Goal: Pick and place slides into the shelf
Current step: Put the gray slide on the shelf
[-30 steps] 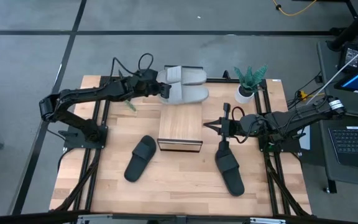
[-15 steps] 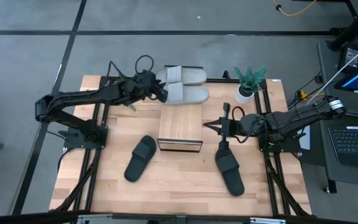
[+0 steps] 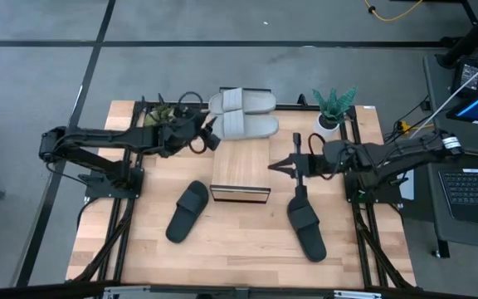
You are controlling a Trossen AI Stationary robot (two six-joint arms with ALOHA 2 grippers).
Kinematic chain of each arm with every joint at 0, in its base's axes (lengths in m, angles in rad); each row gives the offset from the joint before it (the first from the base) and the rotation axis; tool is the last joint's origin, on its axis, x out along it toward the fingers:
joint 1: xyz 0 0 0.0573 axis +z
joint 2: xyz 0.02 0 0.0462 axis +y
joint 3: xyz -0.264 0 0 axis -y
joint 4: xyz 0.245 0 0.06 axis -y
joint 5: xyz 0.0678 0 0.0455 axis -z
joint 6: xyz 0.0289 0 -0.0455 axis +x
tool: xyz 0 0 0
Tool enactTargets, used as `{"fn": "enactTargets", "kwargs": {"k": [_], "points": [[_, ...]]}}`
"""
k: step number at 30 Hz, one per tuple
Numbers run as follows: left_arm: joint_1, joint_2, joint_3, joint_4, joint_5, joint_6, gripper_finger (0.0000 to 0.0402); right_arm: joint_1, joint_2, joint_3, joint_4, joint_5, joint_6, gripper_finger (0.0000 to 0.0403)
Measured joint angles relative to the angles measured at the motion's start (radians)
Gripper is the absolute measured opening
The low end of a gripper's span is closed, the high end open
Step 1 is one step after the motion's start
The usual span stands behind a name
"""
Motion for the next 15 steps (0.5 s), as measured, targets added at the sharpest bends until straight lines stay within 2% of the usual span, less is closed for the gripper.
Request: {"fn": "enactTargets", "kwargs": {"k": [3,6,11,15], "points": [[-0.028,-0.030,-0.070,0.116,0.057,0.077,0.0124,-0.054,0.000,0.007,-0.028,-0.051,0.012,0.0002],[-0.041,-0.071,-0.128,0.186,0.179,0.157,0.0124,-0.096,0.003,0.009,-0.033,-0.095,0.032,0.0002],[-0.039,-0.144,-0.164,0.173,0.394,0.219,0.0124,-0.111,0.003,0.009,-0.035,-0.144,0.033,0.0002],[-0.038,-0.163,-0.167,0.157,0.394,0.248,0.0124,-0.090,0.003,0.009,-0.043,-0.143,0.033,0.0003]]}}
